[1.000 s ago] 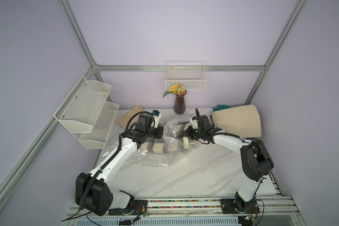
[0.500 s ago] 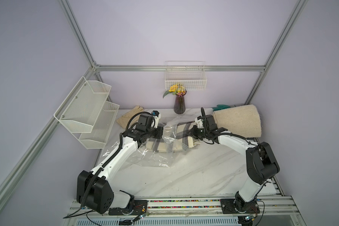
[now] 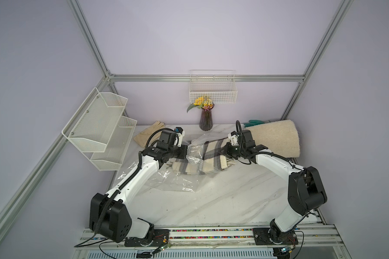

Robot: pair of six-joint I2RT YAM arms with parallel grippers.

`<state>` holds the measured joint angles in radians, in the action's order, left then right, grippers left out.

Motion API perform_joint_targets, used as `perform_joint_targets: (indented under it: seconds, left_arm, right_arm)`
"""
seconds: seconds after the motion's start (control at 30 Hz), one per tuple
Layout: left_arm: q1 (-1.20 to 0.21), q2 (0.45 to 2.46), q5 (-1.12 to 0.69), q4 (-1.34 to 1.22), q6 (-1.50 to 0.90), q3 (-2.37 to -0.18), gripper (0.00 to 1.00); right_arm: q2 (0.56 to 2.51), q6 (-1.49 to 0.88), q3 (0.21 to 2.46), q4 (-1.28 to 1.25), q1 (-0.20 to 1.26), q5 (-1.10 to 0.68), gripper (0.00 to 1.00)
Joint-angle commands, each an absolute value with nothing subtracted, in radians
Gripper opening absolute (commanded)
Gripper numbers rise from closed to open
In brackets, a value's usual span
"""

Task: Take the scarf out of the vacuum bag
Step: Take out the scarf from the vacuum bag.

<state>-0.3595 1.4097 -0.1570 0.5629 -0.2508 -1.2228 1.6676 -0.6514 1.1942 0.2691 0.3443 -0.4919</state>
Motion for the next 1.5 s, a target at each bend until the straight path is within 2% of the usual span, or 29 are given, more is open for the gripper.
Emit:
perform_joint_targets:
  seconds: [0.0,0.77,1.2,1.47]
  left_arm:
    - [-0.348,1.441,-0.138,0.549,-0.252,-1.271,0.0]
    - [-0.345,1.521,-0.014,0.611,-0.299,-1.334,0.0]
    - [-0.342,1.535,-0.023,0.615,-0.308,-1.355,0.0]
    - [-0.342,1.542,-0.032,0.624,-0.309,-1.363,0.0]
  right_arm:
    - [1.61,-0.611,1.207,0.297,0.325,-0.517,0.02]
    - [1.548,-0.568,1.26,0.43,0.15,-0.496,0.02]
    - [1.526,-0.6,1.306,0.443,0.032,-0.459,0.02]
    - [1.518,-0.528,1.381,0.511,-0.024,-0.389,0.03]
